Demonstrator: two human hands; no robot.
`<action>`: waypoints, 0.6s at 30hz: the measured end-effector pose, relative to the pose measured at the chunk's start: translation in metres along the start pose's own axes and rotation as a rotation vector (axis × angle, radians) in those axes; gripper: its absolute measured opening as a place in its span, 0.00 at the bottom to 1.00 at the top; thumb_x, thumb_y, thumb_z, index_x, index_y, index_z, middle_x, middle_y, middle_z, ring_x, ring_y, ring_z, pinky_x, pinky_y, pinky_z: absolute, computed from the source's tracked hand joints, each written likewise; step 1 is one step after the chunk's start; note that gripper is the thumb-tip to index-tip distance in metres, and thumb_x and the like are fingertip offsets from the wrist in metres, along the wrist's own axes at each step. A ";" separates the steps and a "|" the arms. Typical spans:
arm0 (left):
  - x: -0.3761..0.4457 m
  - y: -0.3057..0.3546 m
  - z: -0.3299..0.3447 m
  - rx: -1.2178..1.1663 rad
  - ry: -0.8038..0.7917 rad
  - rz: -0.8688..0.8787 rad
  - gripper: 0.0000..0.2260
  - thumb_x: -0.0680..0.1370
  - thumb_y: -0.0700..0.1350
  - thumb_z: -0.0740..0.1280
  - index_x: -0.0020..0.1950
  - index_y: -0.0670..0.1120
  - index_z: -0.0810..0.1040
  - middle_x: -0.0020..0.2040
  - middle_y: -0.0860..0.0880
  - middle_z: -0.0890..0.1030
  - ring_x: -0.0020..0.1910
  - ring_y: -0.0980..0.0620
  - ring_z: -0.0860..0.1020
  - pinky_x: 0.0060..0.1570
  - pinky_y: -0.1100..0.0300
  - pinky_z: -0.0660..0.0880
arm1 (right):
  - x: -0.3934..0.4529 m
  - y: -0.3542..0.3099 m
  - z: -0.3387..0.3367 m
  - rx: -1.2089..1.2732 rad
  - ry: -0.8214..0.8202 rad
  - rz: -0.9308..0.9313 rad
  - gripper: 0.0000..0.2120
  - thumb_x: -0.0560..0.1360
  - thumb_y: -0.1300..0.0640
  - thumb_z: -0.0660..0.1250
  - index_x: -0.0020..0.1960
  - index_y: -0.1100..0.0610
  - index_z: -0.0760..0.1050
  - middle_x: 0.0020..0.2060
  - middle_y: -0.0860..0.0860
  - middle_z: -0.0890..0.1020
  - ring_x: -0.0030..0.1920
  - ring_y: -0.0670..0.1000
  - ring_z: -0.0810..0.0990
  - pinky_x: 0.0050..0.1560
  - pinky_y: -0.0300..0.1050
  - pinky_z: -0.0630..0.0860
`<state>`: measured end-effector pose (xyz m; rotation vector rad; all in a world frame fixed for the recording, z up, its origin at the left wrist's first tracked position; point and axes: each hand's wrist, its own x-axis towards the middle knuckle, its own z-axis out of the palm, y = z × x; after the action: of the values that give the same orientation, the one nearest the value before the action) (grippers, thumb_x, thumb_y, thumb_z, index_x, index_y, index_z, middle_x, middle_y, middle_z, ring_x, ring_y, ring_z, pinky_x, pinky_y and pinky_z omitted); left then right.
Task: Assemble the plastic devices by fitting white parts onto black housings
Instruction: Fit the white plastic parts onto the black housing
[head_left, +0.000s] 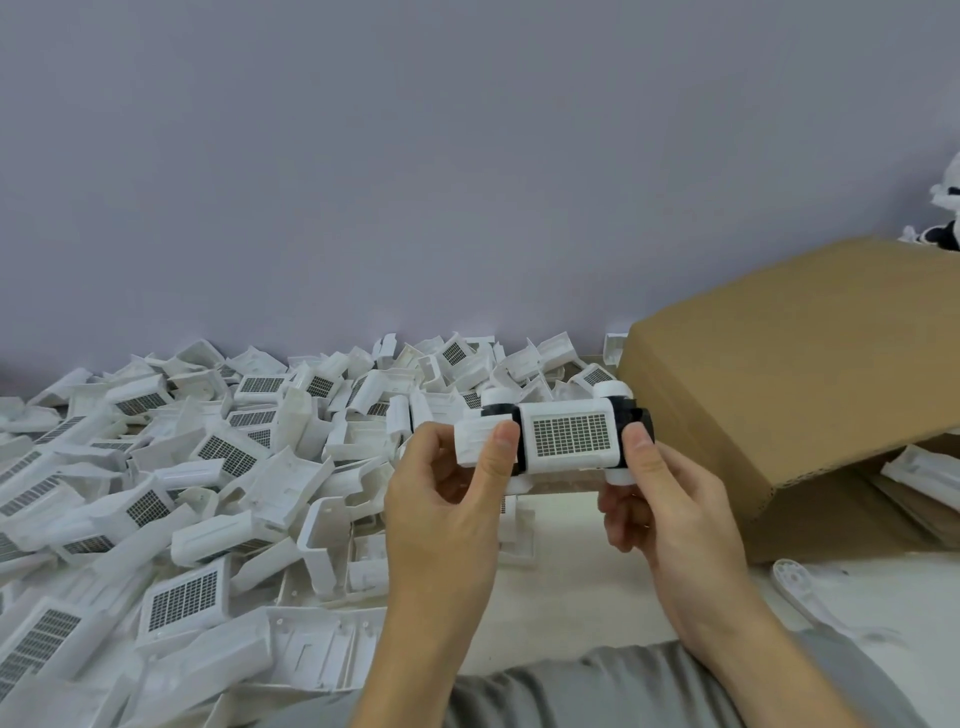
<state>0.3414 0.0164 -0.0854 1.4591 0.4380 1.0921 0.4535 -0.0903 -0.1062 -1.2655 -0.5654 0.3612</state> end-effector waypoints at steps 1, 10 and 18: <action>0.000 -0.001 -0.001 0.005 -0.009 -0.004 0.19 0.71 0.60 0.69 0.48 0.45 0.79 0.44 0.50 0.87 0.44 0.53 0.85 0.41 0.65 0.79 | 0.000 0.000 -0.001 0.009 -0.008 0.000 0.35 0.62 0.25 0.70 0.41 0.60 0.80 0.30 0.53 0.78 0.27 0.49 0.72 0.27 0.40 0.68; 0.005 -0.007 -0.006 0.096 -0.015 0.003 0.10 0.77 0.45 0.71 0.54 0.60 0.83 0.51 0.49 0.86 0.53 0.47 0.83 0.55 0.49 0.79 | 0.003 0.006 -0.001 0.146 0.006 0.106 0.13 0.81 0.62 0.60 0.62 0.50 0.74 0.48 0.54 0.85 0.45 0.57 0.85 0.37 0.47 0.75; 0.006 0.002 -0.008 -0.047 0.143 -0.085 0.15 0.70 0.57 0.76 0.51 0.50 0.84 0.47 0.46 0.86 0.50 0.42 0.84 0.55 0.43 0.79 | -0.001 0.005 0.004 -0.226 0.081 -0.127 0.23 0.76 0.54 0.71 0.63 0.33 0.67 0.53 0.39 0.79 0.48 0.44 0.83 0.41 0.38 0.78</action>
<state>0.3375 0.0249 -0.0829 1.3146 0.5665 1.1349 0.4505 -0.0868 -0.1109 -1.4458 -0.6267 0.1425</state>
